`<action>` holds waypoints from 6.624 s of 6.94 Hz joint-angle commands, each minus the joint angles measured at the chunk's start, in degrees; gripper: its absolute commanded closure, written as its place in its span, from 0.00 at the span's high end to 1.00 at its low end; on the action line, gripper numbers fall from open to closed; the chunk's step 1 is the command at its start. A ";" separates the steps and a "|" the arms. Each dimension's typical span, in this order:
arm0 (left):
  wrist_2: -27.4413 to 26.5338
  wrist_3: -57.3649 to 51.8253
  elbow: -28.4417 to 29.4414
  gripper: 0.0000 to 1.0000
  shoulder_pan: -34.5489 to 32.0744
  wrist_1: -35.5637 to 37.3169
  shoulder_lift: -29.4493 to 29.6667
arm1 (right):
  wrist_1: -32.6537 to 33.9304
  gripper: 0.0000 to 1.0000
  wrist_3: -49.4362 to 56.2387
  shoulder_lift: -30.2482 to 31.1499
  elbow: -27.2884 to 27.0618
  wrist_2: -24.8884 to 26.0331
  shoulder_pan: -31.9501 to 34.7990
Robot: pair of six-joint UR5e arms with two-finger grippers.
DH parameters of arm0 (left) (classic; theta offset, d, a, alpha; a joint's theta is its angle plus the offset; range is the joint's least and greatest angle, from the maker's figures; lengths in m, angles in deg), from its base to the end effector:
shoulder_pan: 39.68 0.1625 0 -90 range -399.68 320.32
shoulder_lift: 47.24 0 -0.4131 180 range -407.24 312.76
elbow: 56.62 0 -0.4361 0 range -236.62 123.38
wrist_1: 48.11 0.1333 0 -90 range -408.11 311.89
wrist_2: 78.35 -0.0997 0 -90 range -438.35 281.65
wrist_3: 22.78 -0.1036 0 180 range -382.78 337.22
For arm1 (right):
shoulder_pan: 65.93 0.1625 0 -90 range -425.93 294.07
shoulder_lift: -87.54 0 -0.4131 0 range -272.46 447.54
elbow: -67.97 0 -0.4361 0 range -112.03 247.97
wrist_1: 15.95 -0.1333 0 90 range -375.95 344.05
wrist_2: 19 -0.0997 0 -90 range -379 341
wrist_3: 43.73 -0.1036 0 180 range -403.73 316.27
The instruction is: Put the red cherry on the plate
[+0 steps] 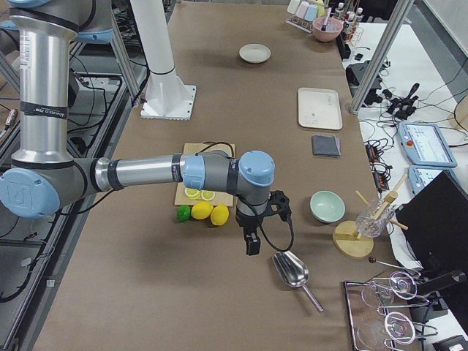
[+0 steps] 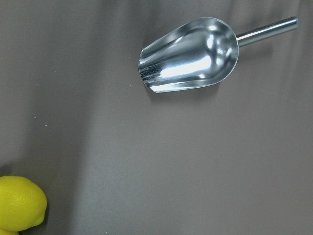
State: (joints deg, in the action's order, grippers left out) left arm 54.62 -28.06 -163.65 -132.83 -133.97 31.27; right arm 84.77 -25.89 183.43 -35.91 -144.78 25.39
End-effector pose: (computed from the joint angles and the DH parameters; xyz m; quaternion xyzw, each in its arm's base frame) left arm -0.0875 -0.4492 0.5986 0.0383 0.3644 0.0218 0.9302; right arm 0.0839 -0.4833 0.6015 0.0288 -0.3066 -0.1294 0.9426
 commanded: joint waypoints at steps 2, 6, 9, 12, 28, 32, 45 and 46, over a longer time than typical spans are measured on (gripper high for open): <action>0.01 0.00 0.07 0.98 -0.10 -0.09 -0.20 | 0.00 1.00 0.61 0.08 -0.87 0.00 0.00; -0.08 0.00 0.07 0.98 -0.71 -0.09 -0.11 | 0.00 1.00 0.79 -0.09 -3.60 0.26 0.00; 0.27 0.00 -3.62 0.98 -2.72 -10.22 0.25 | -4.71 1.00 -0.09 -1.94 -10.35 0.70 1.92; 0.27 0.27 3.23 0.98 -3.00 -21.97 3.32 | -10.54 1.00 -5.96 -1.33 -7.91 -2.72 2.37; -6.50 64.86 25.30 0.53 40.42 -69.44 9.74 | -25.75 1.00 -45.26 0.26 -7.56 -2.20 -17.84; -5.88 65.04 24.86 0.00 40.42 -72.07 9.56 | -25.75 1.00 -45.35 0.26 -7.73 -2.20 -17.84; -27.50 89.57 17.65 0.00 62.04 -43.07 40.24 | -25.75 1.00 -45.53 0.26 -8.00 -2.55 -17.84; -27.59 89.22 17.65 0.94 62.04 -43.07 39.54 | -26.10 1.00 -48.40 0.08 -8.17 -2.64 -18.19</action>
State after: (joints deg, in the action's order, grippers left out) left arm 27.23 61.44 -146.06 -70.97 -177.55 71.01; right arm 58.93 -72.14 183.63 -43.99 -147.35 7.47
